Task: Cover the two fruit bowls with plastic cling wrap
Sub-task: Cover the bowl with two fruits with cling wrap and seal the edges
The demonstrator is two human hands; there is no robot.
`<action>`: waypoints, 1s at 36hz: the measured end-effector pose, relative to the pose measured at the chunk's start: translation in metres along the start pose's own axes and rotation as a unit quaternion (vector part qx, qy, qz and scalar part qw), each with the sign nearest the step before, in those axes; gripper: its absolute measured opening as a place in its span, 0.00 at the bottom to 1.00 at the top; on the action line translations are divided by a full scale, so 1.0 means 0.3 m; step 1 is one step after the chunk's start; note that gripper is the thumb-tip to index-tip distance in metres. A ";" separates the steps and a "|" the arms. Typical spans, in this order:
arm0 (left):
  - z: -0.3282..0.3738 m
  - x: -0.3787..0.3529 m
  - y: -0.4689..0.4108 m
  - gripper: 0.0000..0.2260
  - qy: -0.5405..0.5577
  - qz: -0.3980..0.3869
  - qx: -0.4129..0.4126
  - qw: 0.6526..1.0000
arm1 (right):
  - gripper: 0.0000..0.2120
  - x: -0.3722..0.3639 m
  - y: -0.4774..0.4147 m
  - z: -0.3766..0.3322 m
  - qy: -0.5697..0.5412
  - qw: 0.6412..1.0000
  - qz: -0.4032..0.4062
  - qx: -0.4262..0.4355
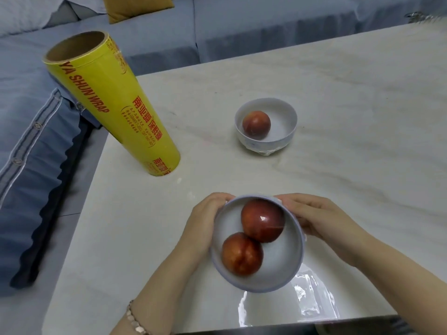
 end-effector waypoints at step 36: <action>0.028 -0.011 0.046 0.05 -0.023 -0.035 -0.099 0.994 | 0.09 0.007 -0.060 -0.153 -0.055 0.962 -0.107 -0.244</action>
Point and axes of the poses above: each hand's wrist, its own y-axis away from the middle knuckle, its own x-axis out of the back of the hand, z = x × y, the point moved 3 cm from there along -y, towards the middle knuckle, and after that the axes turned 1 degree about -z, right-handed, at the moved point
